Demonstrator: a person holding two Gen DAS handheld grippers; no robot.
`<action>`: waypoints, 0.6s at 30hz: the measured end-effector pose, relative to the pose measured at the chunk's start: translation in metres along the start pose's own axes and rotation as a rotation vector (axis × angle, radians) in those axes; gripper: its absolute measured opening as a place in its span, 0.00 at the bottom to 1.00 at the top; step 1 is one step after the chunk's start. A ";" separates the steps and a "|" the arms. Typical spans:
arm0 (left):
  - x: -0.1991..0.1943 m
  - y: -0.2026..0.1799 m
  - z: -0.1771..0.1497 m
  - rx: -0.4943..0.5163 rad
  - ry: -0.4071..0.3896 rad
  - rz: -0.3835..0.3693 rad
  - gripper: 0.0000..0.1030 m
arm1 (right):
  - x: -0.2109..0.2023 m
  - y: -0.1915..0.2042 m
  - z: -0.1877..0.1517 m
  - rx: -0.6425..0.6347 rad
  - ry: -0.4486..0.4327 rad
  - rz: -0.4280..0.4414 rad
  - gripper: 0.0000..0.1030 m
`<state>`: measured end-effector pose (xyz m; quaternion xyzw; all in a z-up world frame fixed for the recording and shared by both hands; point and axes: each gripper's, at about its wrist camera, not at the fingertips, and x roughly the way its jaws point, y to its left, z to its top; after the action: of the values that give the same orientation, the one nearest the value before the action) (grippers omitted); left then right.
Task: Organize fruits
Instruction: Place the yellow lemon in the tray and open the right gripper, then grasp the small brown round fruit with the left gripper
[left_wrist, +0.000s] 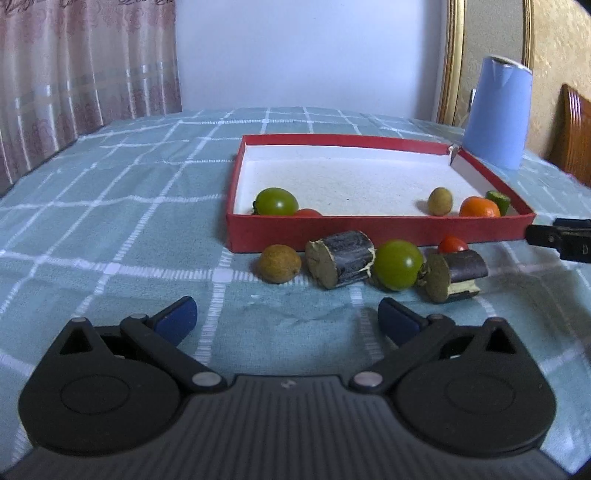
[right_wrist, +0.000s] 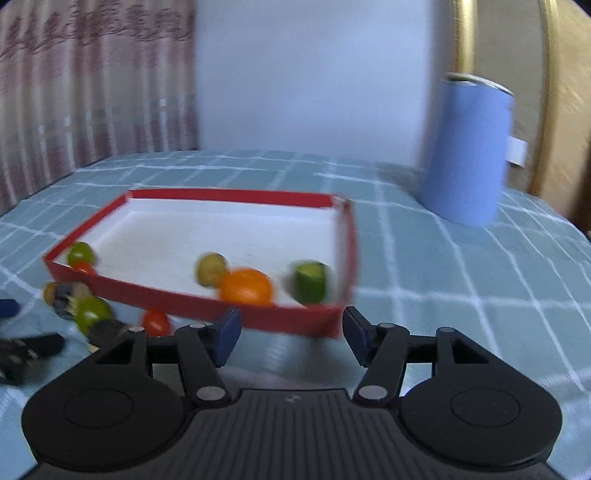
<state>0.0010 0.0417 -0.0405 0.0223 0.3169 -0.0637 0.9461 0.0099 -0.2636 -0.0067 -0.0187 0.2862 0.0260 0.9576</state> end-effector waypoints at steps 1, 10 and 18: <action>0.000 0.000 0.001 0.014 -0.004 0.016 1.00 | 0.001 -0.003 -0.004 0.001 0.003 -0.024 0.58; 0.010 0.022 0.017 -0.012 -0.009 0.098 1.00 | 0.014 -0.031 -0.015 0.120 0.063 0.005 0.60; 0.023 0.019 0.026 -0.009 -0.009 0.104 0.76 | 0.012 -0.026 -0.017 0.088 0.072 -0.004 0.65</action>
<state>0.0373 0.0562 -0.0340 0.0343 0.3114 -0.0133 0.9496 0.0125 -0.2896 -0.0268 0.0220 0.3211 0.0109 0.9467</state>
